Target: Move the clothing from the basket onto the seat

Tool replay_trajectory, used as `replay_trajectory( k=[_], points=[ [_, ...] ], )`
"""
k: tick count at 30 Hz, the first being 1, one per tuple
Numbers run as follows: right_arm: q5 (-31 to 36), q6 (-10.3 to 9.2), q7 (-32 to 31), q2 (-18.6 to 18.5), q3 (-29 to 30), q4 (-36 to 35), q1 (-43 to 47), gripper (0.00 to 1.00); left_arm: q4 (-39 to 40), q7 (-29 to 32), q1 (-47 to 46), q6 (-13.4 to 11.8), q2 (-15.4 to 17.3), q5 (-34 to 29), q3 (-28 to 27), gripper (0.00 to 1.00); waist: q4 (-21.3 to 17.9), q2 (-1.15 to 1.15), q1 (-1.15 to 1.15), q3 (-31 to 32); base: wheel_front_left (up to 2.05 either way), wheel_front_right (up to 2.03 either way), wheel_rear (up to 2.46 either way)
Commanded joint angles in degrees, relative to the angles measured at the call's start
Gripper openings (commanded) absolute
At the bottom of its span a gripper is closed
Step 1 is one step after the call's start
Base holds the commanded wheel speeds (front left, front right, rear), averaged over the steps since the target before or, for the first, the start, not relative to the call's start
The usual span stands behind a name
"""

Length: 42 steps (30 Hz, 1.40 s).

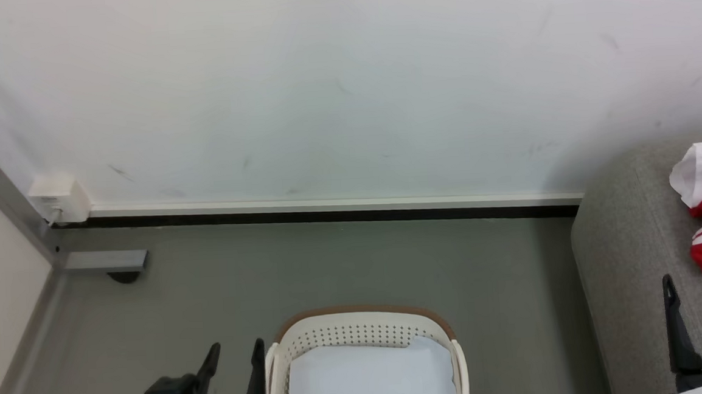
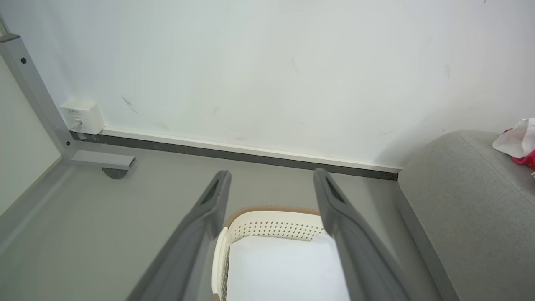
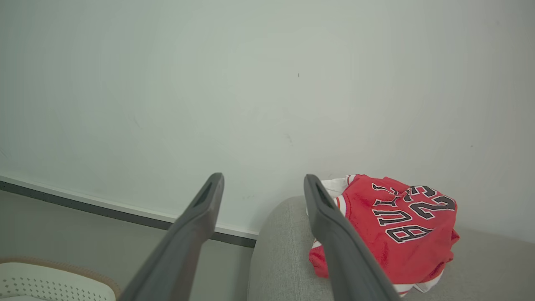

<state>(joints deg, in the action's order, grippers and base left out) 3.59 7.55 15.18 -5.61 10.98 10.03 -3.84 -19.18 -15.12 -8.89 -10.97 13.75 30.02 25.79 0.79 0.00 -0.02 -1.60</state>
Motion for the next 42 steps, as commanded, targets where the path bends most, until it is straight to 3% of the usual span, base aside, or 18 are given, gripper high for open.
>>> replay_trajectory(
  k=[1, 8, 19, 42],
  points=[
    [-0.3, -0.13, -0.07, 0.77, -0.71, -0.55, 2.13, 1.0, 0.28, -0.02, 1.65, 0.84, -0.15, -1.98, -1.53, 1.0, 1.94, 0.0, 0.02, 1.88, 0.0, 0.0, 0.0],
    [-0.88, -0.13, -0.07, 2.65, -2.77, -0.58, 6.55, 1.0, 0.19, -0.02, 5.76, 3.95, -1.81, -6.87, -8.34, 1.0, 3.02, 0.0, 0.02, 3.14, 0.0, 0.0, 0.0],
    [-5.12, -0.13, -0.06, 2.68, -5.66, 1.73, 8.98, 1.0, -1.44, -0.03, 6.85, 9.28, -4.63, -12.81, -15.12, 1.0, 3.09, 0.0, 0.02, 3.95, 0.0, 0.0, 0.0],
    [-8.36, -0.13, -0.06, 2.69, -5.55, 4.7, 8.85, 1.0, -2.2, -0.03, 7.86, 13.41, -8.68, -19.77, -22.05, 1.0, 2.7, 0.0, 0.02, 4.98, 0.0, 0.0, 0.0]
  ],
)
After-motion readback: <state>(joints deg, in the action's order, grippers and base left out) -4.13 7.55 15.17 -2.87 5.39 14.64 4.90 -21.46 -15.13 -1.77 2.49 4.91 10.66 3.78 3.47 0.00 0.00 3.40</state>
